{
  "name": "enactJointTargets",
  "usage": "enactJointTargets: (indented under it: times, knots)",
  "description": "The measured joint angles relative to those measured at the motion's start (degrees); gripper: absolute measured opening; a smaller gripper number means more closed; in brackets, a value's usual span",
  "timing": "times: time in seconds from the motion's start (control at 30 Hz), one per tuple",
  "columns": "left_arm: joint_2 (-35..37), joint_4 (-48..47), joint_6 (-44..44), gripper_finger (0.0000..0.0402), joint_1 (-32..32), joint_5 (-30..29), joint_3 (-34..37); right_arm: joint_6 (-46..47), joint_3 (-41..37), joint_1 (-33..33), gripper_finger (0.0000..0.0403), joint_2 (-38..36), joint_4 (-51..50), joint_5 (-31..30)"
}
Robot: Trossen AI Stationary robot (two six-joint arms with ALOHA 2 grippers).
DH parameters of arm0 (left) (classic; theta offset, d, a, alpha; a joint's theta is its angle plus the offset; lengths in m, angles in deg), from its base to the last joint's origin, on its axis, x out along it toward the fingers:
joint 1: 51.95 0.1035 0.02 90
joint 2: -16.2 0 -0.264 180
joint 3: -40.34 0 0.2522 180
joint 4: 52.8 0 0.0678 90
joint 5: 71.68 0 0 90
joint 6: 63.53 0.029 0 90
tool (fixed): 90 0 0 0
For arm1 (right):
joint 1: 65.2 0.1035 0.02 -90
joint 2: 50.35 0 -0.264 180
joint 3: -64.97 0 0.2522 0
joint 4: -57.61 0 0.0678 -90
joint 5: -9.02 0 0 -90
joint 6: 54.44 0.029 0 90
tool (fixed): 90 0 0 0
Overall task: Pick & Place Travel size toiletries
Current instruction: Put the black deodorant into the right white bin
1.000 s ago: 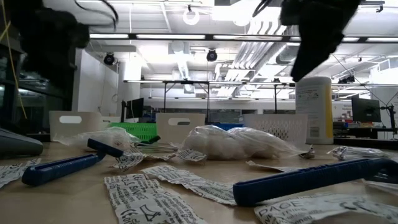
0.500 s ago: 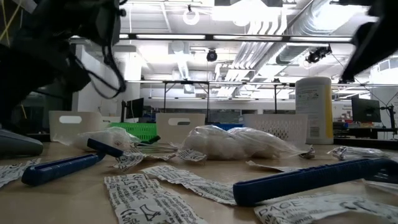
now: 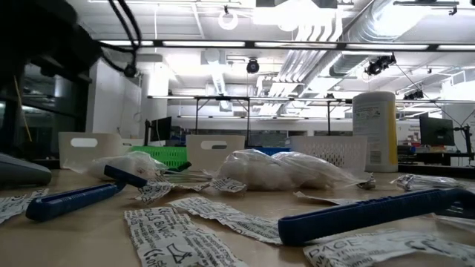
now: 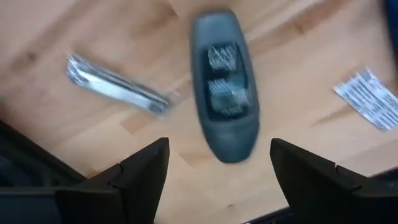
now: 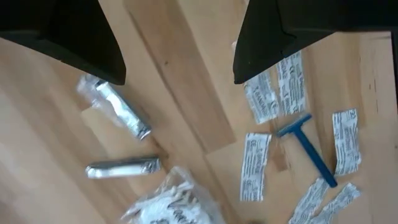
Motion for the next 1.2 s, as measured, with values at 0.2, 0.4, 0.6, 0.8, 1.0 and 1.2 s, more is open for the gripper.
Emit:
enactJointTargets:
  times: [0.2, 0.4, 0.6, 0.8, 1.0, 1.2]
  knots:
    - [-0.17, 0.41, -8.12, 0.0278, -4.87, -3.92, 0.07, 0.76, 0.0, 1.02, 0.029, 2.8, 2.44, -0.29]
    - [-0.37, 2.79, -5.27, 0.0278, -5.08, -4.92, 0.07, 0.46, 0.0, 0.92, 0.029, 3.32, 3.6, -0.63]
    - [-0.37, 4.37, -4.04, 0.0278, -5.09, -4.84, 0.07, -0.09, 0.0, 0.93, 0.029, 3.32, 3.65, -1.57]
    - [-2.11, 4.31, -6.75, 0.0284, -5.08, -4.68, 0.12, -3.15, 0.0, 0.92, 0.029, 3.32, 3.63, -1.61]
    - [-7.32, 4.86, -8.32, 0.0325, -4.86, -2.6, 0.19, -7.3, 0.0, 0.95, 0.029, 3.32, 3.5, -1.45]
    - [-10.21, 7.82, -10.1, 0.0343, -4.34, -1.12, 0.15, -8.89, 0.0, 0.95, 0.029, 3.32, 3.52, -1.94]
